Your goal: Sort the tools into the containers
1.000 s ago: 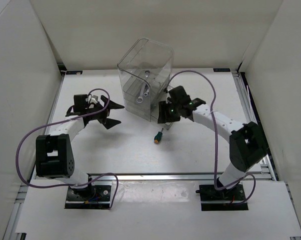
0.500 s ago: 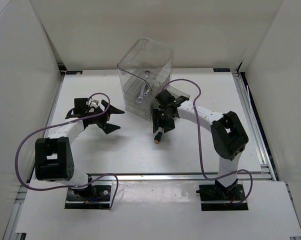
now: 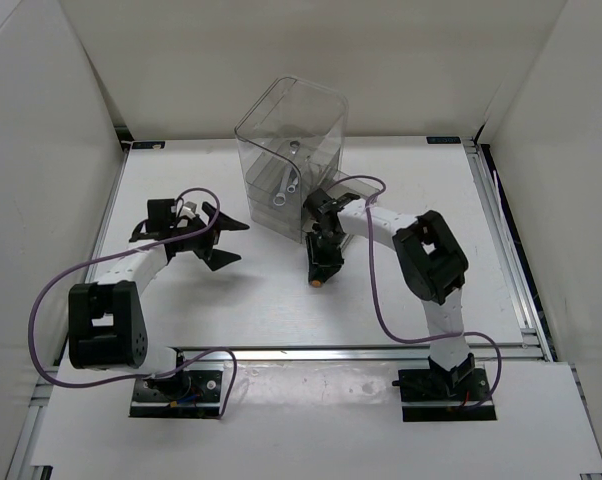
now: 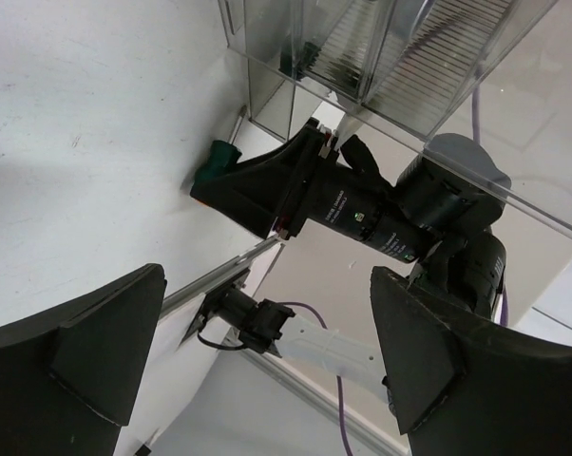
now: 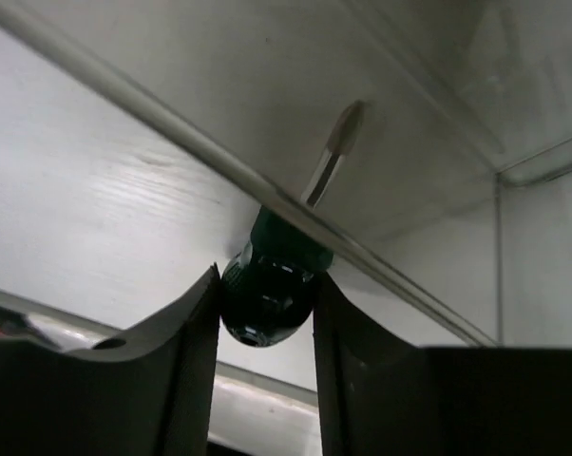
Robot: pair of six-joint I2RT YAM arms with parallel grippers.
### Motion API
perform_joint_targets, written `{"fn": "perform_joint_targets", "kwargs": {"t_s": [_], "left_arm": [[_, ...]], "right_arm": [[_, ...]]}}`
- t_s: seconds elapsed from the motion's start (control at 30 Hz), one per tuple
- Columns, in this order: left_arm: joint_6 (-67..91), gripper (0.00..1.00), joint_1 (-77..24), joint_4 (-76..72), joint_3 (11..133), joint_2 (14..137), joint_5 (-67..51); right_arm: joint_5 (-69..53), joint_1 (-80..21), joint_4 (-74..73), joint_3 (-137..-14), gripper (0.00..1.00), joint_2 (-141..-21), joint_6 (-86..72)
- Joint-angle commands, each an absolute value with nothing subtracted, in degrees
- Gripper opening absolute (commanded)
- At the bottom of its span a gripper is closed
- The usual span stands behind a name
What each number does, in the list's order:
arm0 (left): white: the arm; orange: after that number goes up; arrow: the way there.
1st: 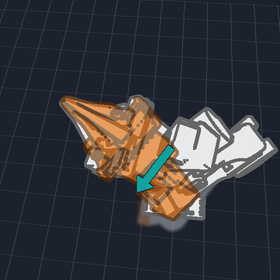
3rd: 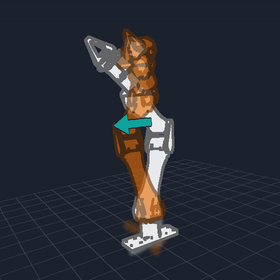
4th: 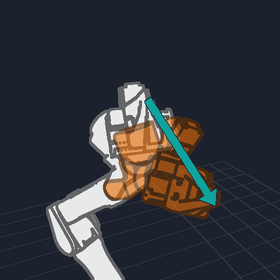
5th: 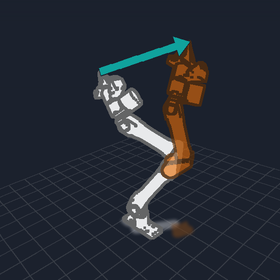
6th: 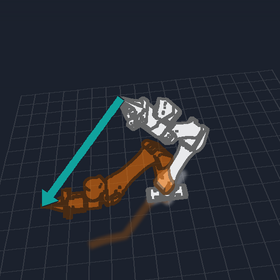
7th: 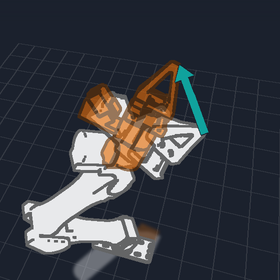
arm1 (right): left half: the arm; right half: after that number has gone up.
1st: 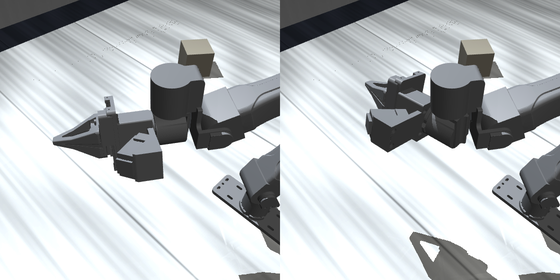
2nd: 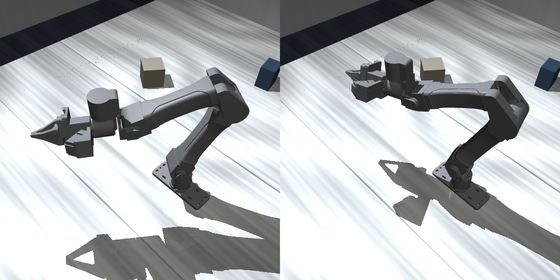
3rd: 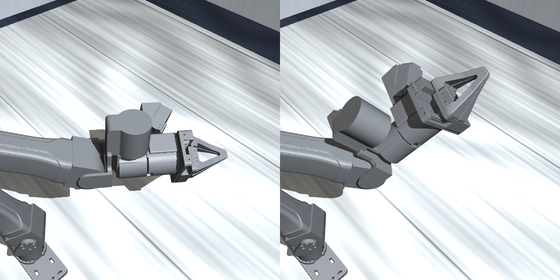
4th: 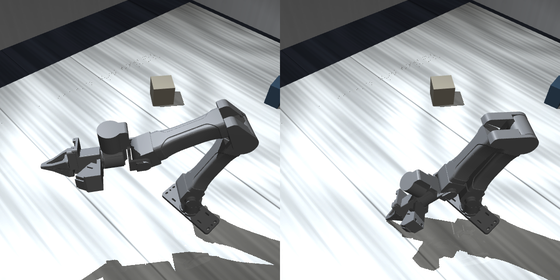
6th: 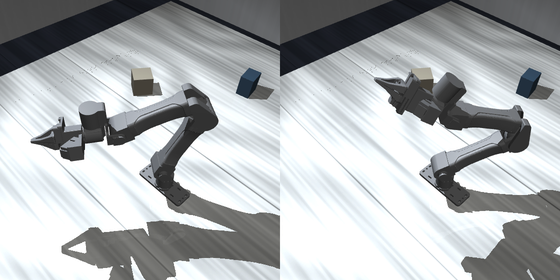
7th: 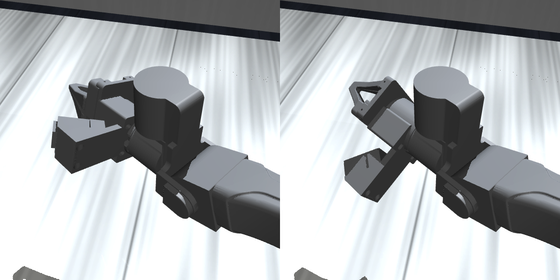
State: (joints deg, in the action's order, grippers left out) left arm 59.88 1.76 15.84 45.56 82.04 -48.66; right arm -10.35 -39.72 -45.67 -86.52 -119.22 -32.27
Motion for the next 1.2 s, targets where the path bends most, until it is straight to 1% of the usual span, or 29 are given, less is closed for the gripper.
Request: {"fn": "perform_joint_targets", "kwargs": {"t_s": [0.0, 0.07, 0.1, 0.17, 0.27, 0.3, 0.43, 0.5, 0.6, 0.63, 0.77, 0.8, 0.83, 0.9, 0.93, 0.97, 1.0, 1.07, 1.1, 1.17], "left_arm": [[60.03, 0.99, 1.76, 14.77, 45.0, 79.45, -49.39], [60.29, 0.99, 1.93, 14.42, 44.83, 79.45, -49.57], [60.55, 0.99, 1.93, 14.41, 45.0, 79.45, -49.74], [60.82, 0.99, 1.93, 14.06, 44.91, 79.8, -49.74], [61.7, 0.99, 1.76, 13.36, 44.74, 80.5, -50.27], [62.4, 0.99, 1.93, 12.58, 45.0, 80.68, -50.45], [63.11, 0.99, 1.76, 11.6, 46.05, 82.26, -50.63], [63.45, 0.99, 1.76, 11.08, 46.58, 82.97, -50.45], [63.81, 0.99, 2.19, 10.55, 46.5, 83.67, -50.45], [63.98, 0.99, 1.76, 10.2, 46.49, 83.58, -50.45], [64.51, 0.99, 1.76, 9.67, 46.58, 84.37, -50.19], [64.77, 0.99, 1.76, 9.49, 46.84, 84.55, -50.53], [64.78, 0.99, 1.76, 9.14, 47.37, 84.9, -50.45], [64.69, 0.99, 1.76, 9.14, 48.07, 85.43, -50.45], [64.69, 0.99, 1.76, 8.97, 48.69, 85.34, -50.45], [64.69, 0.99, 1.76, 8.79, 48.78, 85.43, -50.28], [64.69, 0.99, 1.93, 8.44, 48.78, 85.43, -50.27], [65.74, 0.99, 1.93, 5.98, 47.99, 85.43, -50.8], [66.09, 0.99, 1.76, 5.45, 47.64, 85.43, -50.97], [66.18, 0.99, 1.67, 5.27, 47.46, 85.78, -50.98]], "right_arm": [[-12.29, -38.68, -46.59, -87.37, 0.33, -120.23, -32.34], [-12.48, -38.32, -46.75, -87.01, 0.18, -120.06, -32.34], [-11.96, -38.32, -46.41, -86.84, 0.07, -118.49, -32.34], [-12.13, -38.32, -46.06, -86.66, 0.01, -116.2, -30.77], [-10.12, -39.02, -47.1, -87.45, 0.0, -109.71, -28.84], [-7.58, -39.02, -47.98, -88.06, 0.0, -106.38, -28.83], [-3.26, -37.8, -46.41, -89.03, 0.0, -99.86, -30.23], [-3.16, -35.69, -45.53, -90.17, 0.0, -99.32, -30.93], [-3.86, -32.18, -46.4, -94.38, 0.0, -103.52, -31.11], [-6.13, -31.3, -46.93, -96.83, 0.02, -106.84, -30.94], [-9.58, -27.43, -47.28, -102.73, 0.02, -115.47, -29.89], [-9.49, -27.25, -47.55, -104.14, 0.04, -117.05, -29.36], [-9.23, -26.72, -47.64, -106.85, 0.08, -120.03, -29.18], [-9.32, -26.02, -48.16, -109.5, 0.13, -122.68, -28.66], [-9.14, -25.84, -48.51, -111.6, 0.19, -124.78, -28.3], [-9.31, -25.49, -48.69, -112.49, 0.23, -125.33, -28.3], [-9.58, -25.31, -48.52, -113.02, 0.32, -125.85, -28.13], [-10.28, -24.96, -48.16, -114.25, 0.39, -126.56, -27.95], [-10.02, -24.96, -48.43, -114.78, 0.45, -126.56, -27.78], [-8.8, -24.96, -48.86, -115.83, 0.53, -126.39, -27.42]]}}
